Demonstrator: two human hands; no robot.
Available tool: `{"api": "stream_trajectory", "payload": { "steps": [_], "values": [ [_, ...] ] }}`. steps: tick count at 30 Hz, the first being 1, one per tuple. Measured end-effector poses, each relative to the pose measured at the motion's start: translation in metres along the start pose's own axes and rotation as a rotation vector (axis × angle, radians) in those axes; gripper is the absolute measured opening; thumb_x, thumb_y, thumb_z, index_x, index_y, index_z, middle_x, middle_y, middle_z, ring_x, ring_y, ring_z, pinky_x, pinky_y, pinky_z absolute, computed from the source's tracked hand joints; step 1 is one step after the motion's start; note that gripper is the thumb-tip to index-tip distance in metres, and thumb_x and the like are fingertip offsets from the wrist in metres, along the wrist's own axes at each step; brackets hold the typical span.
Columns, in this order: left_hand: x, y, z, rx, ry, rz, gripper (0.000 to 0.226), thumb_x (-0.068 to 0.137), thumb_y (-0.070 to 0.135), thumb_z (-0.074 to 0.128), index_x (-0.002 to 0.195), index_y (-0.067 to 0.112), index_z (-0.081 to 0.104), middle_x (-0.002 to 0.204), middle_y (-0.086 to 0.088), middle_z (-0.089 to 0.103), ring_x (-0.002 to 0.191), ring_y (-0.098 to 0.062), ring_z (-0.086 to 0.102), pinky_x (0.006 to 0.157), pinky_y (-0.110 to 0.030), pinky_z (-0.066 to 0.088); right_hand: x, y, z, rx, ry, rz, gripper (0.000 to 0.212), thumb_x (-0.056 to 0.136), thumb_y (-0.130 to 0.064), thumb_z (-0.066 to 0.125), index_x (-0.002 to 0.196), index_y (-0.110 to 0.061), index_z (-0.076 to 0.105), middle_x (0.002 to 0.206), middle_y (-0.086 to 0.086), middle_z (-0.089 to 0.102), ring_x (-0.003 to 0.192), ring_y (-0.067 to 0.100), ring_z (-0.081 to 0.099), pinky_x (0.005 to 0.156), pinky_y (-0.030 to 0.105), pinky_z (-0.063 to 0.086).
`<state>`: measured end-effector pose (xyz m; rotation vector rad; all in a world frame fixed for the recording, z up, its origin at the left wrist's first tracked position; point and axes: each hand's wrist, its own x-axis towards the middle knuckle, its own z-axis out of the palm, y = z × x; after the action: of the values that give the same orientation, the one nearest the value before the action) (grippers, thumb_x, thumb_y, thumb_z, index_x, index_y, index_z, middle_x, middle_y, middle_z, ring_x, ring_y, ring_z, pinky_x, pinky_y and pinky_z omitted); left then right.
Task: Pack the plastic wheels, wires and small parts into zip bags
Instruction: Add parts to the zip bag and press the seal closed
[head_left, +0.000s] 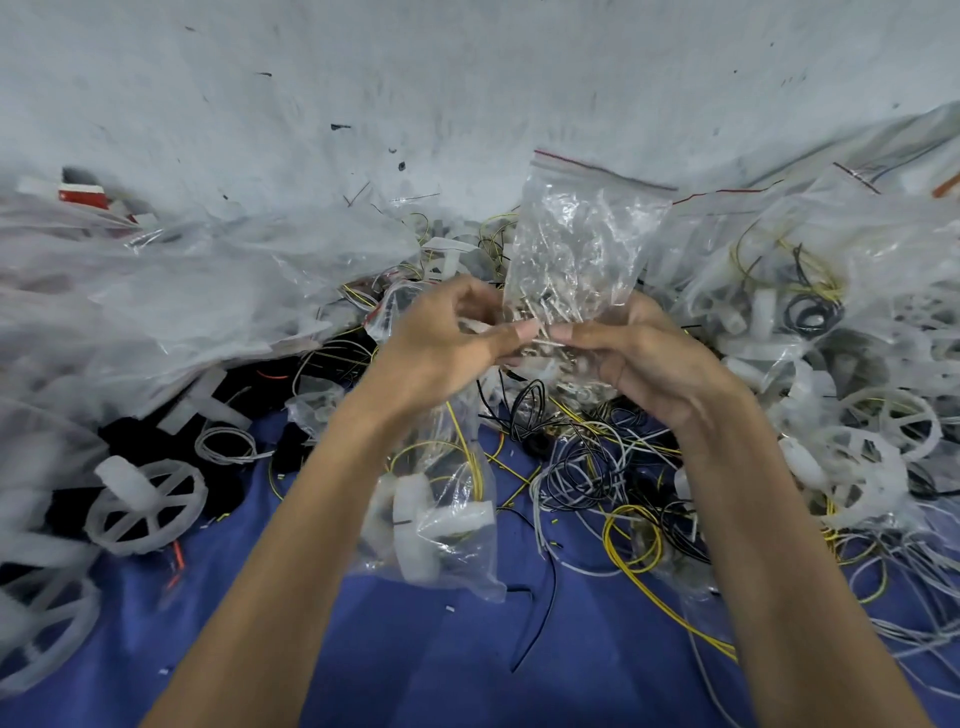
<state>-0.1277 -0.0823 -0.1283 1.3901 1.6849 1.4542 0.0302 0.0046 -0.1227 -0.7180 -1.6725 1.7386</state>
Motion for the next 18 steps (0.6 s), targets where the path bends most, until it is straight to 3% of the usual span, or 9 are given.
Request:
{"api": "stream_trajectory", "payload": {
  "steps": [2,3,5,7,10,12,14,16,18],
  "values": [
    [0.008,-0.001,-0.015,0.225,0.198,0.126,0.026,0.077,0.043,0.072,0.093,0.027,0.058,0.096,0.013,0.065,0.081,0.006,0.063,0.071,-0.017,0.050,-0.001,-0.001,-0.002,0.004,-0.018,0.020,0.024,0.072,0.001,0.067,0.085,-0.005,0.047,0.064,0.001,0.063,0.054,0.007,0.057,0.047,0.017,0.045],
    [0.012,-0.001,-0.025,0.285,0.311,0.210,0.023,0.081,0.041,0.068,0.095,0.026,0.059,0.100,0.012,0.064,0.086,0.007,0.061,0.070,-0.015,0.048,-0.002,-0.001,-0.003,0.005,-0.026,0.029,0.023,0.070,0.000,0.067,0.084,-0.007,0.049,0.062,-0.001,0.064,0.054,0.007,0.056,0.047,0.016,0.044],
    [0.025,-0.007,-0.043,0.430,0.415,0.322,0.032,0.082,0.043,0.062,0.105,0.020,0.062,0.117,0.000,0.060,0.108,-0.008,0.055,0.091,-0.026,0.046,-0.003,-0.002,-0.004,-0.016,-0.032,0.022,0.016,0.068,-0.003,0.067,0.080,-0.007,0.056,0.059,-0.003,0.063,0.052,0.006,0.055,0.046,0.015,0.043],
    [0.038,-0.017,-0.057,0.657,0.258,0.204,0.050,0.082,0.049,0.060,0.114,0.011,0.062,0.126,-0.011,0.056,0.120,-0.024,0.048,0.101,-0.032,0.036,-0.005,-0.003,-0.004,-0.030,0.005,0.026,0.021,0.063,-0.013,0.070,0.080,-0.009,0.060,0.062,-0.004,0.064,0.056,0.006,0.056,0.053,0.018,0.045],
    [0.040,-0.032,-0.066,0.573,-0.074,-0.093,0.046,0.088,0.046,0.057,0.108,0.005,0.064,0.106,-0.013,0.066,0.103,-0.023,0.060,0.088,-0.032,0.040,-0.004,-0.002,-0.006,-0.004,0.034,0.014,0.029,0.060,-0.022,0.072,0.086,-0.011,0.063,0.072,-0.002,0.068,0.059,0.007,0.060,0.058,0.021,0.046],
    [0.032,-0.036,-0.069,0.435,-0.146,-0.061,0.035,0.089,0.038,0.057,0.093,0.005,0.067,0.085,0.000,0.069,0.083,-0.007,0.063,0.079,-0.027,0.043,-0.004,-0.002,-0.007,0.016,0.059,0.002,0.031,0.061,-0.025,0.071,0.089,-0.012,0.064,0.082,0.002,0.069,0.061,0.007,0.063,0.066,0.026,0.046],
    [0.022,-0.030,-0.071,0.329,-0.163,0.051,0.024,0.086,0.038,0.057,0.081,0.018,0.069,0.077,0.013,0.067,0.076,0.002,0.058,0.071,-0.018,0.042,-0.001,-0.004,-0.008,0.073,0.100,0.003,0.037,0.068,-0.024,0.069,0.096,-0.003,0.060,0.087,0.009,0.066,0.063,0.008,0.067,0.062,0.021,0.052],
    [0.011,-0.015,-0.073,0.249,-0.227,0.132,0.017,0.083,0.037,0.055,0.076,0.027,0.067,0.074,0.017,0.066,0.073,0.008,0.058,0.069,-0.007,0.041,0.001,-0.004,-0.006,0.151,0.143,-0.002,0.038,0.083,-0.017,0.063,0.106,0.010,0.050,0.079,0.015,0.063,0.063,0.015,0.069,0.050,0.016,0.052],
    [-0.001,0.002,-0.075,0.290,-0.339,0.173,0.019,0.083,0.038,0.053,0.079,0.027,0.068,0.079,0.011,0.070,0.077,0.004,0.063,0.073,-0.008,0.043,0.003,-0.004,-0.003,0.142,0.193,-0.028,0.027,0.092,-0.014,0.055,0.106,0.009,0.048,0.061,0.010,0.063,0.055,0.013,0.066,0.047,0.016,0.051]
  ]
}}
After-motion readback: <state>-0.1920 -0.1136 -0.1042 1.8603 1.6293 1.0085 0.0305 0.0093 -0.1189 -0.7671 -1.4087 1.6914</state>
